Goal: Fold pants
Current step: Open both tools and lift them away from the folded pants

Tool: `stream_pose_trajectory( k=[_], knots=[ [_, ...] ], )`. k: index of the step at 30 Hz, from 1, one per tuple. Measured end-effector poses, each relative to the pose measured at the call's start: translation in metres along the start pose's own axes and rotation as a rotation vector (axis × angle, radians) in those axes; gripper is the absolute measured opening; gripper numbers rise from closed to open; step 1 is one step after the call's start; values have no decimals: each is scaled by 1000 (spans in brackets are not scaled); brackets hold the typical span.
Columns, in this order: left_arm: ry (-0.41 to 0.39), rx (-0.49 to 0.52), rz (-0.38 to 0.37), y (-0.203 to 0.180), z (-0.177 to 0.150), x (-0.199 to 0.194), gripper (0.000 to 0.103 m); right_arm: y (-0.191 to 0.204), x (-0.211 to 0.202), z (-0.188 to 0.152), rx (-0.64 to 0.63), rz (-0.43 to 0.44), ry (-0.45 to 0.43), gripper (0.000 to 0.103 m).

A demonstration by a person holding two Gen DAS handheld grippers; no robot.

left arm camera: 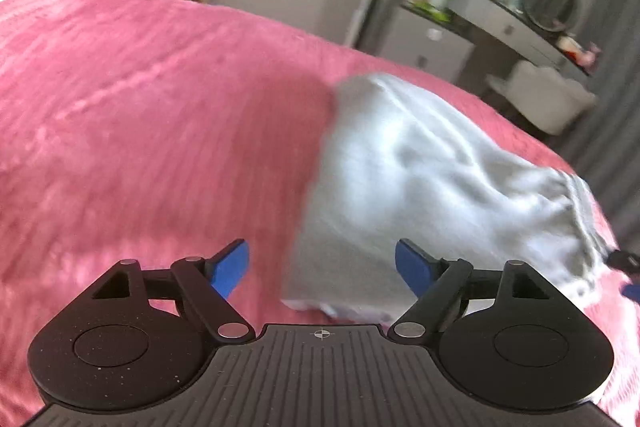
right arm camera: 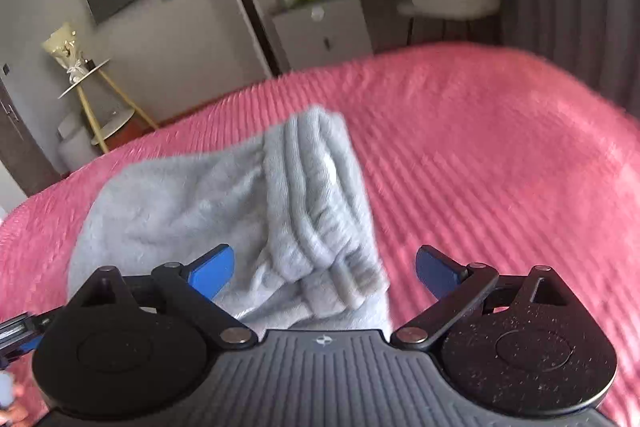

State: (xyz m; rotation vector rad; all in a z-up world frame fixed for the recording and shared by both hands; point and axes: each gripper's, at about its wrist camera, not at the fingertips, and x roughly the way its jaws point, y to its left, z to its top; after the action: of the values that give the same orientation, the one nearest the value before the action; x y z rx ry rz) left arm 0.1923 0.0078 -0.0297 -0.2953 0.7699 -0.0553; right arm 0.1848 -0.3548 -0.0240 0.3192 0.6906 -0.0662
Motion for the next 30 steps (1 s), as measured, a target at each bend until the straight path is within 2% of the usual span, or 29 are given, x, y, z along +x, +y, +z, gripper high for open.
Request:
stream_pose_trajectory(
  k=[4,6,9,11,14,20,23,26,30],
  knots=[
    [44,87,49,-15,-15,10,86,-7,8,1,29,-64,17,97],
    [62,79,45,-13,-17,10,87,-14,17,-2,66,-43,63,97],
    [107,30,70,-5,-21,16,87,-9,14,-6,25,-118,31,97],
    [144,20,97,-2,-28,20,86,-9,18,-5,0,-128,37,98],
    [143,38,109,-1,-31,20,86,-12,20,-4,19,-108,26,98],
    [142,89,139,-7,-37,16,86,-14,31,-11,-12,-169,70,98],
    [141,103,148,-10,-40,11,87,-8,36,-13,-98,-275,146,98],
    [141,103,147,-12,-46,2,88,3,17,-20,-149,-327,117,98],
    [156,101,138,-16,-52,-10,88,16,-21,-60,-232,-226,137,98]
  ],
)
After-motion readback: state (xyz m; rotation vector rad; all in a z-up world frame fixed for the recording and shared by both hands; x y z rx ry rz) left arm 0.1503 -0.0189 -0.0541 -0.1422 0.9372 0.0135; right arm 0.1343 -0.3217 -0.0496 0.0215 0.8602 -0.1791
